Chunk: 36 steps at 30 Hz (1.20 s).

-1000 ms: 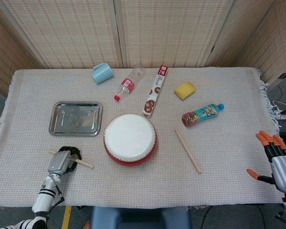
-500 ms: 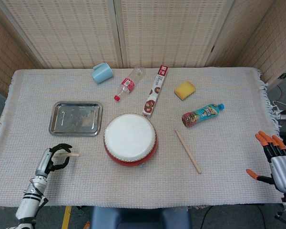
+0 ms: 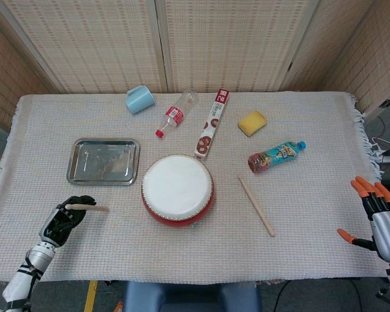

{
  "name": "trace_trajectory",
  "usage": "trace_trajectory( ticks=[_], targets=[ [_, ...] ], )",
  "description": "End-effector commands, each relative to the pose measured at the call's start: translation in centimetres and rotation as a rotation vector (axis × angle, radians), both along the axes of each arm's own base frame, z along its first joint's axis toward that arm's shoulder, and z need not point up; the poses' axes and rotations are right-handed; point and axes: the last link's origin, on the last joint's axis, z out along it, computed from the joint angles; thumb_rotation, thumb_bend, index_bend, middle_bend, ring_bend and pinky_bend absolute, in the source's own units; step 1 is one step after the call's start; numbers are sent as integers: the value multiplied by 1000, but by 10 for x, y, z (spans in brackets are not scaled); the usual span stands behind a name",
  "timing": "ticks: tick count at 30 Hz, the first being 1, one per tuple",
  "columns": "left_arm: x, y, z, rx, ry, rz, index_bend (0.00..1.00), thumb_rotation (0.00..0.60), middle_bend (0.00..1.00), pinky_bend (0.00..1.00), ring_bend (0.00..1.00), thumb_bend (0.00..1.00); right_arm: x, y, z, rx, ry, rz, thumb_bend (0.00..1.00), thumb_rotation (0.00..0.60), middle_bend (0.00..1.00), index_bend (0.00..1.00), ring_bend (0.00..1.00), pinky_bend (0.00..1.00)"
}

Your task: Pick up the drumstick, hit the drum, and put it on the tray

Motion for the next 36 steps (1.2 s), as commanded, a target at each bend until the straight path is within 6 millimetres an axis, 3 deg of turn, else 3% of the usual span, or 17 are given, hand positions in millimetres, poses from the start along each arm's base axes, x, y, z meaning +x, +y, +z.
trace_trajectory(
  ticks=[1,13,31,36],
  targets=[
    [-13,-1,-3,-73,-96,-39,562,600,364,209,257,410,0,0,0,-1,1,0,64,600,19,0,0,68],
    [-30,4,-11,-109,-115,-26,547,600,364,215,258,412,1,1,-1,-1,3,-6,64,600,20,0,0,68],
    [-13,11,-18,-40,-4,-18,410,600,363,213,258,406,-4,2,0,-7,-3,-15,64,600,19,0,0,68],
    [-8,11,-19,-32,13,-27,390,600,359,215,263,354,-4,2,-1,-6,-3,-15,64,600,19,0,0,68]
  ],
)
